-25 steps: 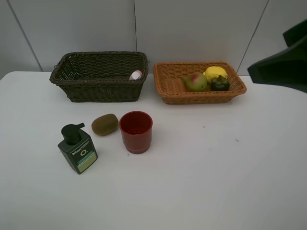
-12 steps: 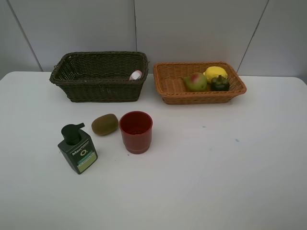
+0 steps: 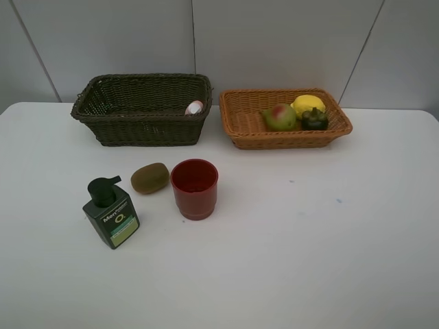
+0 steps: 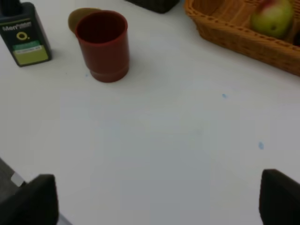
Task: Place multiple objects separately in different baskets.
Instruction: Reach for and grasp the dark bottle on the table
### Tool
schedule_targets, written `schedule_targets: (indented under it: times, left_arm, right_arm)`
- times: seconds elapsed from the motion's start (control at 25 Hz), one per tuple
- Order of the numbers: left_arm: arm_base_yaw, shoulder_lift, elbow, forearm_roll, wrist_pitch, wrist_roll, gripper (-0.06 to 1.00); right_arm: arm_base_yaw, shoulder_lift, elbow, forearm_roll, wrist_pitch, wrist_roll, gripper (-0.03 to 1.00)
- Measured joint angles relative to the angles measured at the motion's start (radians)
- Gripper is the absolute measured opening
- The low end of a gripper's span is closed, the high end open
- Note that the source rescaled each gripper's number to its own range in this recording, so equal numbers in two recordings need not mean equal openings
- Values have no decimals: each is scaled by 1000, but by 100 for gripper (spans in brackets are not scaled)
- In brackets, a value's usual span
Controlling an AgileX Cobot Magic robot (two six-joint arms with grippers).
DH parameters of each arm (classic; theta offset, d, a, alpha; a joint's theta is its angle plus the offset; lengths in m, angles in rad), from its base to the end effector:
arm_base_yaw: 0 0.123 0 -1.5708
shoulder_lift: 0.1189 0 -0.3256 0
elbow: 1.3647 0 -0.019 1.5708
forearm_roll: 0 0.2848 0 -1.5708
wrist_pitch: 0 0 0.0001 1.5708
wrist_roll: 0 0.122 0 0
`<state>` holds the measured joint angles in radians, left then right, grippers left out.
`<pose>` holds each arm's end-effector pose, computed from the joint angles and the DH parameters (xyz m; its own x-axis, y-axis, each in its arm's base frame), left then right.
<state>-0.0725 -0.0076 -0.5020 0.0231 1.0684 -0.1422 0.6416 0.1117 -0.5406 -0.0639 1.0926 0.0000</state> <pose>0.0101 0.0017 0.2794 -0.4563 -0.0979 -0.8845 -0.0052 0.9942 -0.1073 0.0229 0.0085 0.2881 -0.4195 -0.3500 -0.8376 -0.5720 0.8184 -0.0555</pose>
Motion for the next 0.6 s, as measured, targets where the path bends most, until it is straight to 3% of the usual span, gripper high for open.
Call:
schedule_targets:
  times: [0.36, 0.6]
  left_arm:
    - [0, 0, 0, 0, 0, 0, 100]
    - [0, 0, 0, 0, 0, 0, 100]
  right_arm:
    - [-23, -20, 15, -29, -19, 44, 93]
    - [-220, -20, 15, -31, -20, 45, 93]
